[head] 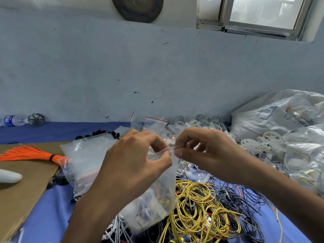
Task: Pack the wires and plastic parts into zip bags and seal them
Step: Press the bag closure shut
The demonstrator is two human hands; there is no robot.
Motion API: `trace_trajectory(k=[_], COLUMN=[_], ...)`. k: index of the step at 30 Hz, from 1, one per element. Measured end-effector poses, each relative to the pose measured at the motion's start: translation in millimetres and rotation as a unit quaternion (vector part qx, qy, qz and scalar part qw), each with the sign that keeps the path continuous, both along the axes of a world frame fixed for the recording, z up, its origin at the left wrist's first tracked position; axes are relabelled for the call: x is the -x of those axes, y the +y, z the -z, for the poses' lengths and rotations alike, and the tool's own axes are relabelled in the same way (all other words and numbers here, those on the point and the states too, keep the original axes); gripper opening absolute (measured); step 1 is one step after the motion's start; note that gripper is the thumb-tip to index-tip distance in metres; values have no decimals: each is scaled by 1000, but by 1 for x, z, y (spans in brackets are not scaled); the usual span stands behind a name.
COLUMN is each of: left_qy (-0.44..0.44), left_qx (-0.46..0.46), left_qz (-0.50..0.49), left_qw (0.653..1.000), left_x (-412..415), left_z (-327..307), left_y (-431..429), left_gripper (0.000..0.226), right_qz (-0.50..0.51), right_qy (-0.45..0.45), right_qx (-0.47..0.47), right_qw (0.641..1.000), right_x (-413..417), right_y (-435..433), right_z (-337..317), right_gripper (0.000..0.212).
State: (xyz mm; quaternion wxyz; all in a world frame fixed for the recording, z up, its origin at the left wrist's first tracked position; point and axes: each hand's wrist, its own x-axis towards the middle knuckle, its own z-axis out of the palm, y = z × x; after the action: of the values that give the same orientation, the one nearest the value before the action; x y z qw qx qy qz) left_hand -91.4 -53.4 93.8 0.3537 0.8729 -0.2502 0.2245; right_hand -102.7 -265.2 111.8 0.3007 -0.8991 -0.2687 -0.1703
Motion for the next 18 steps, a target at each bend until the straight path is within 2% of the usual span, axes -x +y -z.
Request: trace_trajectory(k=[6, 10, 14, 18], left_qy=[1, -15, -39, -62], left_qx=[10, 44, 70, 96], left_qz=[-4, -12, -16, -28], left_qw=[1000, 999, 997, 993], left_x=[-6, -7, -8, -7], left_z=[-4, -6, -9, -12], left_y=[12, 22, 29, 35], left_gripper=[21, 16, 12, 19], right_qz=[-9, -20, -25, -13], right_qy=[37, 20, -1, -14], right_qx=[-71, -131, -163, -202], right_qw=[997, 991, 986, 979], right_x=[2, 9, 18, 29], right_y=[-22, -29, -32, -41], right_z=[-4, -14, -25, -31], right_gripper=[4, 10, 6, 13])
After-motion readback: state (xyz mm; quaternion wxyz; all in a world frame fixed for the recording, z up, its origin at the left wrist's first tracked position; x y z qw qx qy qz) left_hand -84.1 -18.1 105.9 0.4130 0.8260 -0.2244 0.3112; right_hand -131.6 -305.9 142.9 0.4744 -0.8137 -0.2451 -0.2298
